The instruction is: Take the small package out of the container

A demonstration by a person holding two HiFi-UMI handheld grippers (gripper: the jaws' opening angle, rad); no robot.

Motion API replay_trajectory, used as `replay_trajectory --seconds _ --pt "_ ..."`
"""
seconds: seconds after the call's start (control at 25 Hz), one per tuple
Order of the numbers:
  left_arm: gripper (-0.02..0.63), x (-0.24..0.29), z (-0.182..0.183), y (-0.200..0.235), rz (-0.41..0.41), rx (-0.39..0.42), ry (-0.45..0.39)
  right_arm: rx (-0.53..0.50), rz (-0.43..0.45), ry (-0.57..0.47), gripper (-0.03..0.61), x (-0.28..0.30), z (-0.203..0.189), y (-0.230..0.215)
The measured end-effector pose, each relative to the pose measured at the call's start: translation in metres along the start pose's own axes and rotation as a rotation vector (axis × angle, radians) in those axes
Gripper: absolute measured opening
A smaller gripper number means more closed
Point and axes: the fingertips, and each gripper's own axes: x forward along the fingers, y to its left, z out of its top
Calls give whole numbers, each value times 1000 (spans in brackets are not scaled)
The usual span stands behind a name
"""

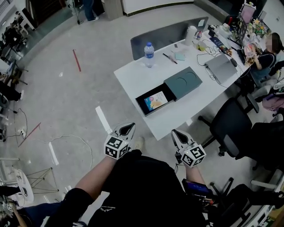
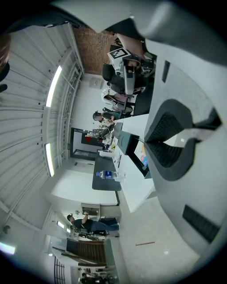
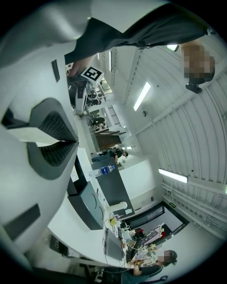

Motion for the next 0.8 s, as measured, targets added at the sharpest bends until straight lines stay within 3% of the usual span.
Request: replay_trajectory --seconds 0.36,0.8 --pt "9 38 22 27 -112 33 26 19 -102 -19 26 29 13 -20" --pt "9 80 30 45 -299 108 119 55 -268 -49 26 48 20 -34"
